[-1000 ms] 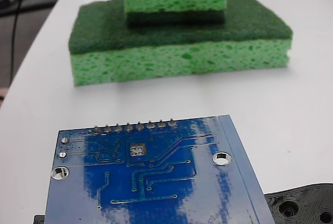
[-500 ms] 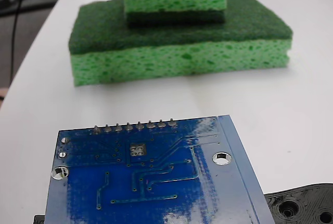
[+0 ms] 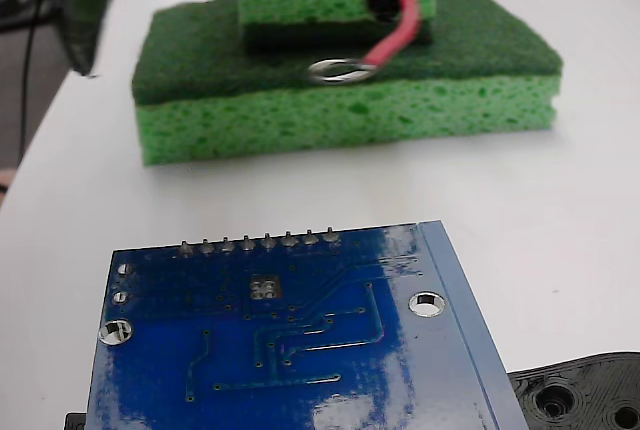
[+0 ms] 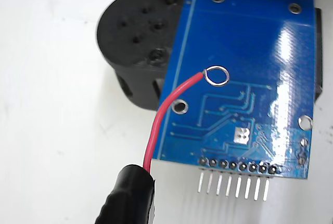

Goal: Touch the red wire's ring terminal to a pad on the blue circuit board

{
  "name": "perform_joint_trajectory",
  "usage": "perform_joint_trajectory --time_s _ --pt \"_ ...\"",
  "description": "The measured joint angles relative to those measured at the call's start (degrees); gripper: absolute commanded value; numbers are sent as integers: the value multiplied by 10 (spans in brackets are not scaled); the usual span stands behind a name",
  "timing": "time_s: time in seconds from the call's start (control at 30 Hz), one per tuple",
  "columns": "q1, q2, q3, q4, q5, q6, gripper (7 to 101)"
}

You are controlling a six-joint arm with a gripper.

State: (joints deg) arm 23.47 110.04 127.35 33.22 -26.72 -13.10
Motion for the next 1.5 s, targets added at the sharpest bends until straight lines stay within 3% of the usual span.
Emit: perform_joint_trajectory --time_s 0.57,1.5 --pt "29 -56 4 -33 -25 -7 1003" --pt "33 -73 -1 -33 -30 -2 1003"
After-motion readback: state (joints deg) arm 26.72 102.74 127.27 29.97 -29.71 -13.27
